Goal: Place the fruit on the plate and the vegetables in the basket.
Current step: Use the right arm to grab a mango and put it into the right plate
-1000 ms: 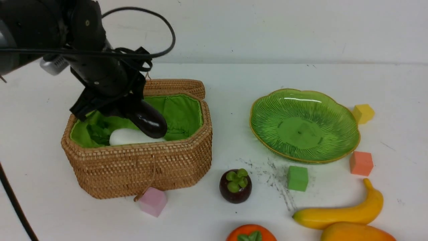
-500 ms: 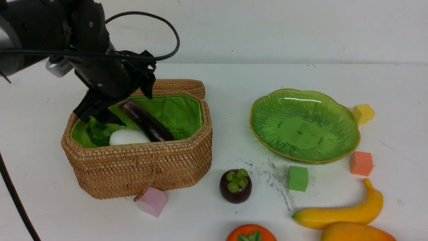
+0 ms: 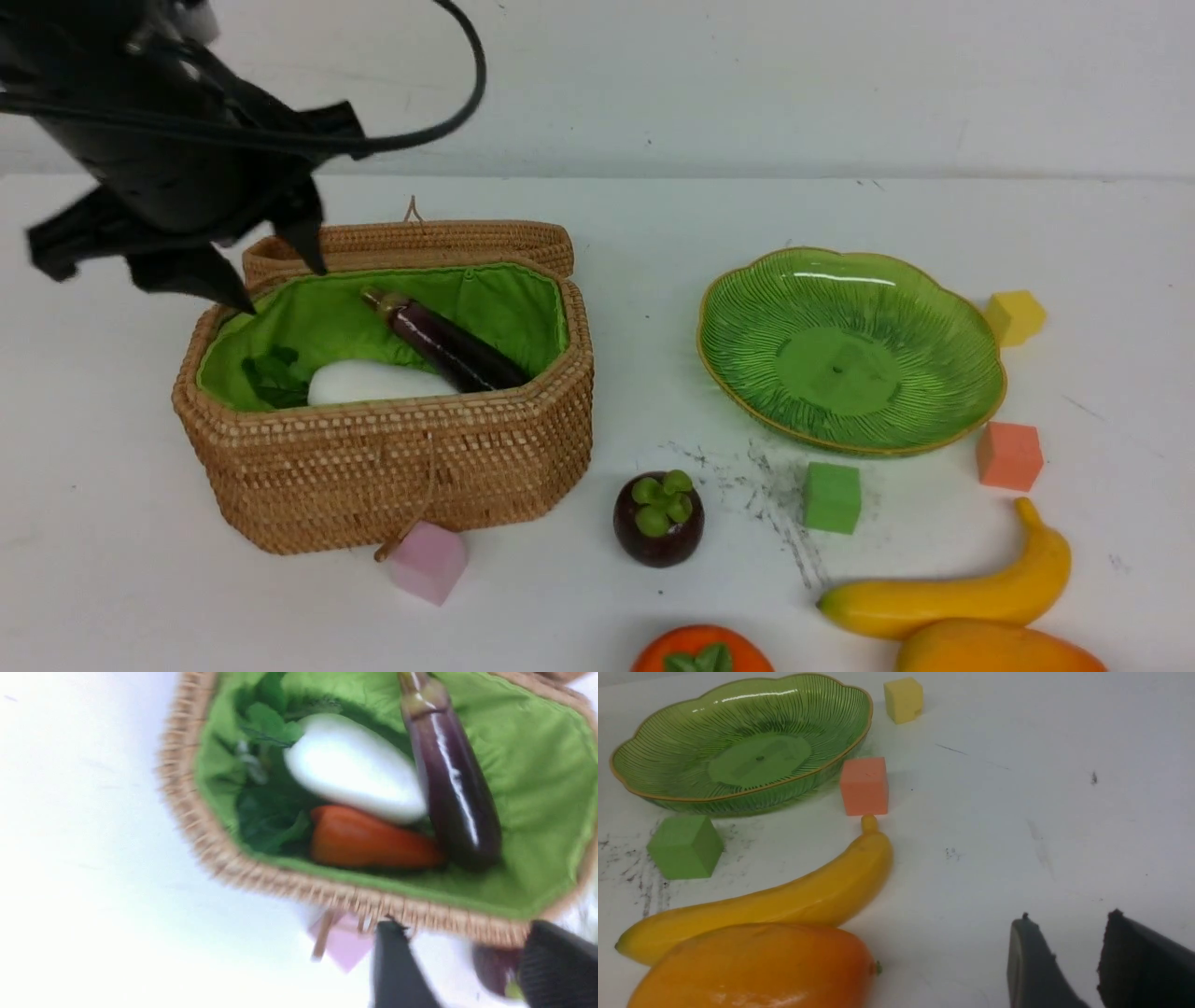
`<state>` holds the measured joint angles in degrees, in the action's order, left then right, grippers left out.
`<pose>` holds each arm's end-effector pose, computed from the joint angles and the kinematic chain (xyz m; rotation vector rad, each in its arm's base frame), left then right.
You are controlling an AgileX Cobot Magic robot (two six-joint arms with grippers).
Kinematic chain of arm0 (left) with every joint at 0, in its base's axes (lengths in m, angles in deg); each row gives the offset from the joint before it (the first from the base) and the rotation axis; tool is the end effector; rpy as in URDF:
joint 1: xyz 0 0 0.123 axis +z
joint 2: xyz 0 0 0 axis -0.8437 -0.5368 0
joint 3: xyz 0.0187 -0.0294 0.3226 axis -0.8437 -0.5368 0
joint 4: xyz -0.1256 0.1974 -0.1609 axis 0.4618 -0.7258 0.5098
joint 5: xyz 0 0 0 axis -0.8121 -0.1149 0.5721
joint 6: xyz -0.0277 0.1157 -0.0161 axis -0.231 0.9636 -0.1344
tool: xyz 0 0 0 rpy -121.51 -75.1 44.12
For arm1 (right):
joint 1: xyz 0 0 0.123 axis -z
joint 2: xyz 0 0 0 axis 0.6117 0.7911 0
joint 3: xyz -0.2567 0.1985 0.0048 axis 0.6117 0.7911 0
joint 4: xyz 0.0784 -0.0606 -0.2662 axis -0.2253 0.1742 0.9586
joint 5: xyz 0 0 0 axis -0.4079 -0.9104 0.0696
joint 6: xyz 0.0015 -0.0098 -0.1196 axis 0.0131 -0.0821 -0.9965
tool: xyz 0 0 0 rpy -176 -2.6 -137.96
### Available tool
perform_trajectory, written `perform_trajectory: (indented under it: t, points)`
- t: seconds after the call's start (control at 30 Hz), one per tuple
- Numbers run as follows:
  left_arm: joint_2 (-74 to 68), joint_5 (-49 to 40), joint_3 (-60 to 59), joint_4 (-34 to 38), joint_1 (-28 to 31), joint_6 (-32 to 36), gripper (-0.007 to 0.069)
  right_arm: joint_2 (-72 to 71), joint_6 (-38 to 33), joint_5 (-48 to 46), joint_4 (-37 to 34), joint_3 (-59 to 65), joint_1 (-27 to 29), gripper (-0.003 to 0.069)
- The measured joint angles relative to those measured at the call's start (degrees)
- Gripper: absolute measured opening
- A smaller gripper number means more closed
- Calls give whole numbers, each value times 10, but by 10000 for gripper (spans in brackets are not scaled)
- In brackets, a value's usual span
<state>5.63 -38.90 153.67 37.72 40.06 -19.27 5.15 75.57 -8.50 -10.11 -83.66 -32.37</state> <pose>0.3289 -0.0955 0.4138 -0.5383 2.5500 -0.2887 0.0720 -0.0099 0.1661 0.1969 1.8545 -0.0208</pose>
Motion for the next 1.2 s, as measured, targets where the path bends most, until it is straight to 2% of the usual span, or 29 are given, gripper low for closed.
perform_trajectory:
  t: [0.13, 0.27, 0.5, 0.6, 0.87, 1.2]
  points:
    - [98, -28, -25, -2, 0, 37, 141, 0, 0, 0, 0, 0, 0, 243]
    - [231, -35, -128, 6, 0, 67, -13, 0, 0, 0, 0, 0, 0, 243]
    - [429, -35, -335, 68, 0, 102, -13, 0, 0, 0, 0, 0, 0, 243]
    - [515, -35, -386, 66, 0, 106, -13, 0, 0, 0, 0, 0, 0, 243]
    - [647, -35, -405, 27, 0, 106, -13, 0, 0, 0, 0, 0, 0, 243]
    - [676, -36, -405, 25, 0, 107, -13, 0, 0, 0, 0, 0, 0, 243]
